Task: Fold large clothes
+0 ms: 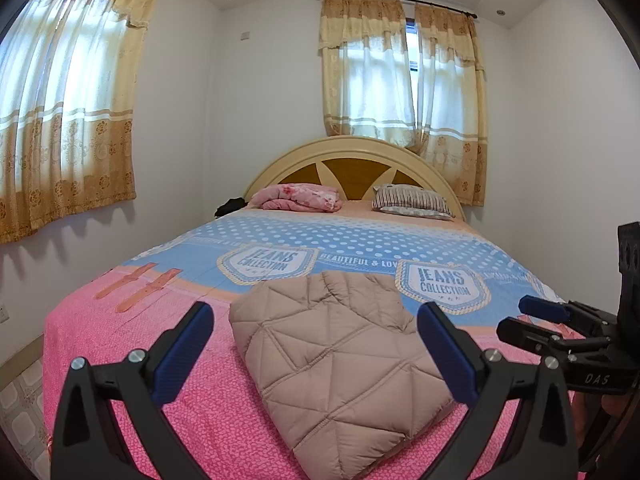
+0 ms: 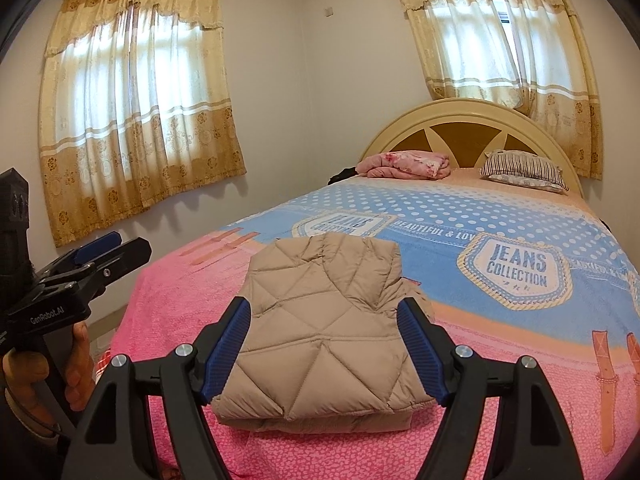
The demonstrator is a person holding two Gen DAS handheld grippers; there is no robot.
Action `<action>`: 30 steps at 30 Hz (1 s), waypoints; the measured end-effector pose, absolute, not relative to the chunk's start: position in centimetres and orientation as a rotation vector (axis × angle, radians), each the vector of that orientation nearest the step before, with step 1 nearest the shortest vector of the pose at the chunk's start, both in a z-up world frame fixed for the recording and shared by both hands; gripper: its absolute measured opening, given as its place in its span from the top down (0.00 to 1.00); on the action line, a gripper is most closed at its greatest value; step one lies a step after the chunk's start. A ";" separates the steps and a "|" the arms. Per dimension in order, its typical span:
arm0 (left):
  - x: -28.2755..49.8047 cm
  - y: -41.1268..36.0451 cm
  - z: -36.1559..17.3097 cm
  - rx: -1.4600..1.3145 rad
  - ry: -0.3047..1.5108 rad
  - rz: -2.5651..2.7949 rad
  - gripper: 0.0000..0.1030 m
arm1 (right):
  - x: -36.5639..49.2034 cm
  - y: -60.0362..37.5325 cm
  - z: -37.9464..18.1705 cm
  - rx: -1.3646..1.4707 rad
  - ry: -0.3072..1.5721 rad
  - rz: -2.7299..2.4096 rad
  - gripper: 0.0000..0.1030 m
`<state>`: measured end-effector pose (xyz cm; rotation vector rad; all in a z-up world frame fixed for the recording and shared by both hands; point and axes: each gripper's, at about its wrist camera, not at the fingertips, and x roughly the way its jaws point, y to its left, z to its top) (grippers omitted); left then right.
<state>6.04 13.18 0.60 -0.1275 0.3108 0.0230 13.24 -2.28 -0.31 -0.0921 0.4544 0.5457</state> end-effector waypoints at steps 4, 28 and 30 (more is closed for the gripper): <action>6.0 13.0 0.5 -0.125 0.315 0.021 0.00 | 13.3 -2.7 -0.5 -0.086 0.458 0.544 0.26; 5.6 11.4 1.4 -0.079 0.316 0.008 0.00 | 12.8 -4.0 0.4 -0.051 0.422 0.529 0.26; 5.6 11.4 1.4 -0.081 0.321 0.005 0.00 | 12.7 -4.1 0.5 -0.050 0.418 0.531 0.26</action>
